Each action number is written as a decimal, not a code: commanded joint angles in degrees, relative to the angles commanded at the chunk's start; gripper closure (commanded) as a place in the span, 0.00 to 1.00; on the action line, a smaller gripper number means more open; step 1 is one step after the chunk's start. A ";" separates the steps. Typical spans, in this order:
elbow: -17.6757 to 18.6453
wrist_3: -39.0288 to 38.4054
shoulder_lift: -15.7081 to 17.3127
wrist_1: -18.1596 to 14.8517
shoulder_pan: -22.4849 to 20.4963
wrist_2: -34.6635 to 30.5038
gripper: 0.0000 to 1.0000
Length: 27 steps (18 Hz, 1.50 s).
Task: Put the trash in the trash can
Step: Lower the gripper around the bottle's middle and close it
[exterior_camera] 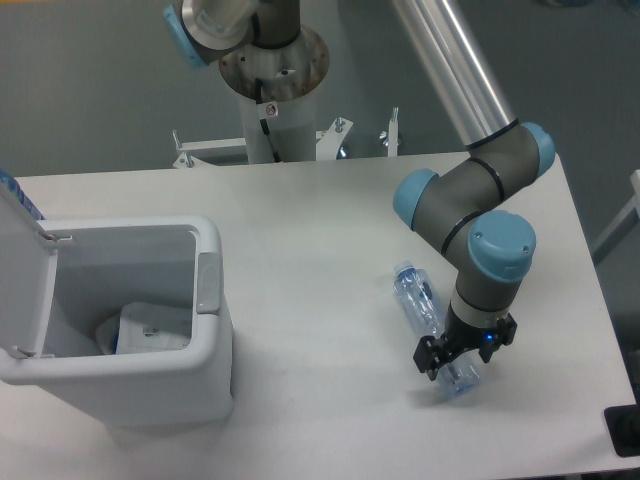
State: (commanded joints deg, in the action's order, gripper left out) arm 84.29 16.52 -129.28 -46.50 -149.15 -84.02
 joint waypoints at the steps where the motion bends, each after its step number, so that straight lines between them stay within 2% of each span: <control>1: 0.00 0.00 -0.26 0.26 0.09 -0.53 0.00; 5: 0.09 0.00 -0.62 0.35 0.18 -0.71 0.01; 9: 0.09 0.09 -0.53 0.35 0.18 -0.62 0.26; 12: 0.09 0.26 -0.44 0.35 0.27 -0.71 0.33; 16: 0.09 0.62 -0.27 0.26 0.27 -0.62 0.37; 27: -0.35 1.14 1.22 -0.17 0.27 -0.62 0.37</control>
State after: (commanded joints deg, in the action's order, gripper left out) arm 83.94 17.67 -128.06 -46.67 -148.89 -84.64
